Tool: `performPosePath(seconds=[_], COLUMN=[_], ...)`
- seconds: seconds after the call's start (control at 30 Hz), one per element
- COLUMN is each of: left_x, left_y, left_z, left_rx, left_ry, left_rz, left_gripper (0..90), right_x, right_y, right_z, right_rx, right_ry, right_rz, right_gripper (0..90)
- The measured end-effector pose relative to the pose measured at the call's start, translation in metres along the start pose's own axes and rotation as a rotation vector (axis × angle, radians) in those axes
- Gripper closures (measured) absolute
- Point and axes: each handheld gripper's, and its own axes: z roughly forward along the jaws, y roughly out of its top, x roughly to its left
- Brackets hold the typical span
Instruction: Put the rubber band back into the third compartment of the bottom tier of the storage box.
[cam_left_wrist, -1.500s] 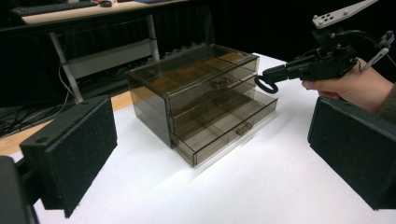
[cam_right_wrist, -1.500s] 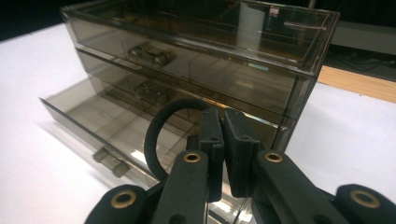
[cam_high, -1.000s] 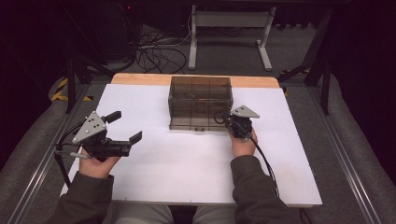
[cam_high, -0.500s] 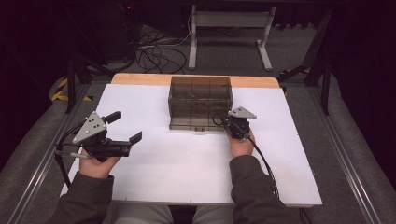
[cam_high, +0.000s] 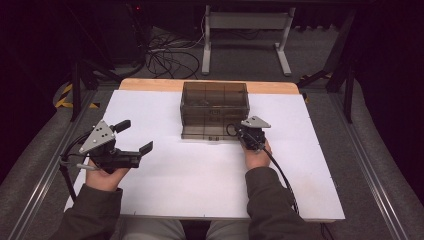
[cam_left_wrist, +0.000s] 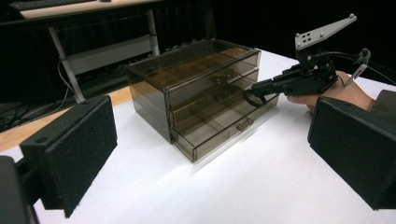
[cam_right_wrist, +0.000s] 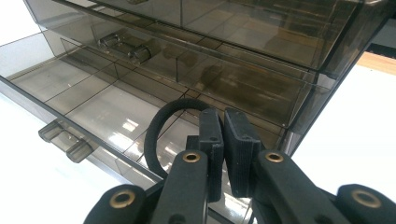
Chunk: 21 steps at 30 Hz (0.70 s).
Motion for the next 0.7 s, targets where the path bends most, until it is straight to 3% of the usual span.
performPosePath(seconds=[0.7], left_x=[-0.0056], left_y=[-0.0026], left_z=[0.0036], left_rx=[-0.005], left_ry=[-0.003], left_rz=[0.019], left_gripper=[3.1], right_x=[-0.0023], right_y=[-0.0004], right_z=[0.0012], right_rx=[0.018], right_ry=[0.029], right_rz=[0.02], right_gripper=[85.4])
